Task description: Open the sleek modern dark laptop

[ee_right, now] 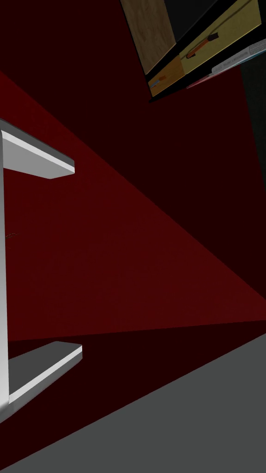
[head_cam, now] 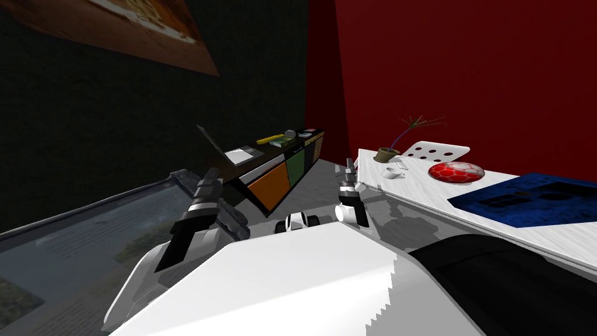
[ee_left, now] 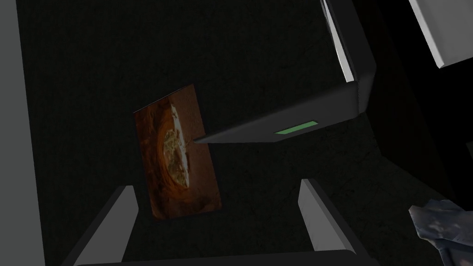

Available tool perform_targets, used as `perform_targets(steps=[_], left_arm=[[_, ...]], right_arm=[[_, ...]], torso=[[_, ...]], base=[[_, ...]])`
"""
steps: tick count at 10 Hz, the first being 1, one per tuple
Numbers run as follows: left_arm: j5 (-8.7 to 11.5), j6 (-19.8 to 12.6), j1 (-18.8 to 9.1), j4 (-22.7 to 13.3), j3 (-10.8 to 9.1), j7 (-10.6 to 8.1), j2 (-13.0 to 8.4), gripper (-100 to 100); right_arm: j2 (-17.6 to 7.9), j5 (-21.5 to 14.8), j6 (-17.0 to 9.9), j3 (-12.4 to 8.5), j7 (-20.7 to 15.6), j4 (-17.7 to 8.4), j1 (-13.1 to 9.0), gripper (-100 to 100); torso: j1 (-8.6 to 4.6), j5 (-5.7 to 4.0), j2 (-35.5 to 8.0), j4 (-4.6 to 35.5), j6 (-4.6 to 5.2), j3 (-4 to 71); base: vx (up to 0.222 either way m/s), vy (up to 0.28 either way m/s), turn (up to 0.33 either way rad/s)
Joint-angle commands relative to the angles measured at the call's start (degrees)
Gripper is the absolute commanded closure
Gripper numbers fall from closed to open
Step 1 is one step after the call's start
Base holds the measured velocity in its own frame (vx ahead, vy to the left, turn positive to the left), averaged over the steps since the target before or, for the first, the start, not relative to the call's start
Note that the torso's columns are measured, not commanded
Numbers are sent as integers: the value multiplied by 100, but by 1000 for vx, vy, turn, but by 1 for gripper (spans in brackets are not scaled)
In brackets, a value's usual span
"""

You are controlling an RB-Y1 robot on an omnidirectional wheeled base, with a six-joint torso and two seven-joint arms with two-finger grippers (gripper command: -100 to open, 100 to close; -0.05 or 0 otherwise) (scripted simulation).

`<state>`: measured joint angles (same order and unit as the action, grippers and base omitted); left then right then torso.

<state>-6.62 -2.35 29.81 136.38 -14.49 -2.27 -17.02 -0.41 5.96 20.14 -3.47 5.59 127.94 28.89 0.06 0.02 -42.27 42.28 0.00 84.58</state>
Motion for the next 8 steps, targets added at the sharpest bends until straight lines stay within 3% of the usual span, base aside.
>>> perform_targets(steps=[1,8], left_arm=[[-9,-320,-37,81,-129,-31,-150,-100],[-30,-1137,-108,292,-335,-82,-586,-100]], right_arm=[[0,0,0,0,0,0,0,0],[-2,0,0,-2,0,0,2,0]], torso=[[2,0,1,0,-1,0],[5,2,3,-1,0,1]], base=[[41,-116,-23],[87,-25,20]])
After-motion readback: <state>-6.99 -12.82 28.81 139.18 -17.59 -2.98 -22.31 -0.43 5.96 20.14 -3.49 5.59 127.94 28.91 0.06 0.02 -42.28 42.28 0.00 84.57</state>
